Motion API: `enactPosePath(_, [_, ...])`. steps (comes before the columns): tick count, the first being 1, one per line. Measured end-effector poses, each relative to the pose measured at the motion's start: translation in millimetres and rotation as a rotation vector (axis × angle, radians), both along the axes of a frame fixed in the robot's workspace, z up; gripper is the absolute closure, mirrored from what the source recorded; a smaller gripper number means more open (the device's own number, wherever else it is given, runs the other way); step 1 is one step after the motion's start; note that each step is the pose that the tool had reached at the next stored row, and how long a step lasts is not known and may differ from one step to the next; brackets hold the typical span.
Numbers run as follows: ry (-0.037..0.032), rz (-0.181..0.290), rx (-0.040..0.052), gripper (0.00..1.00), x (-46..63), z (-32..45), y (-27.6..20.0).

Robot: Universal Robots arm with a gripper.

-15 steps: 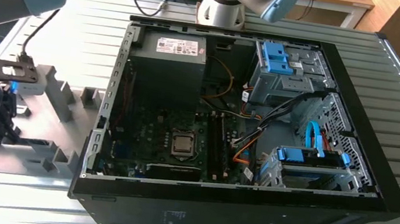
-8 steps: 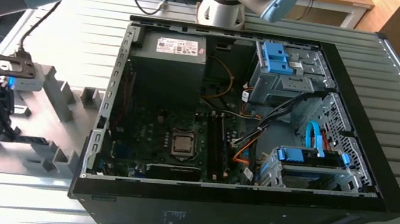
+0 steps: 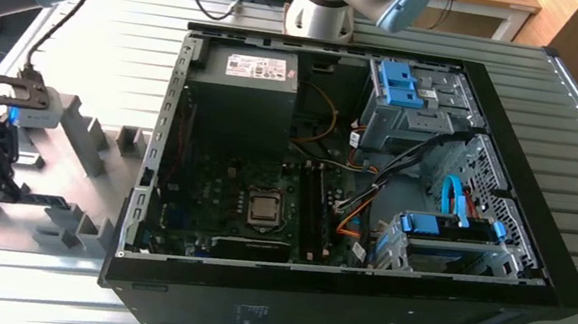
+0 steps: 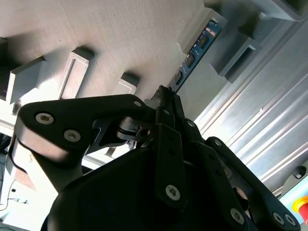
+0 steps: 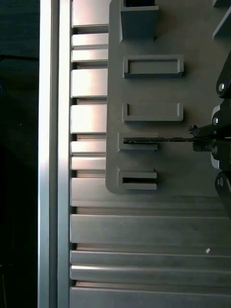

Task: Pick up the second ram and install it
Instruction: 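Pick up the second ram and move it above second insertion slot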

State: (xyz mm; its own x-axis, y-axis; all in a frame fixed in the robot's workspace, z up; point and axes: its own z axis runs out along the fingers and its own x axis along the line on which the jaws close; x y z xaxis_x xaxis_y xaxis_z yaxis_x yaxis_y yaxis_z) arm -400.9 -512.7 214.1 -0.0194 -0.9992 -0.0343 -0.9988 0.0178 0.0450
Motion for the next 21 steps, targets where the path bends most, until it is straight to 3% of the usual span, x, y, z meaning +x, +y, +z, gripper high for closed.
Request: enactPosePath(21, [0.0000,0.000,0.0049,0.86,-0.1,12.6,0.0])
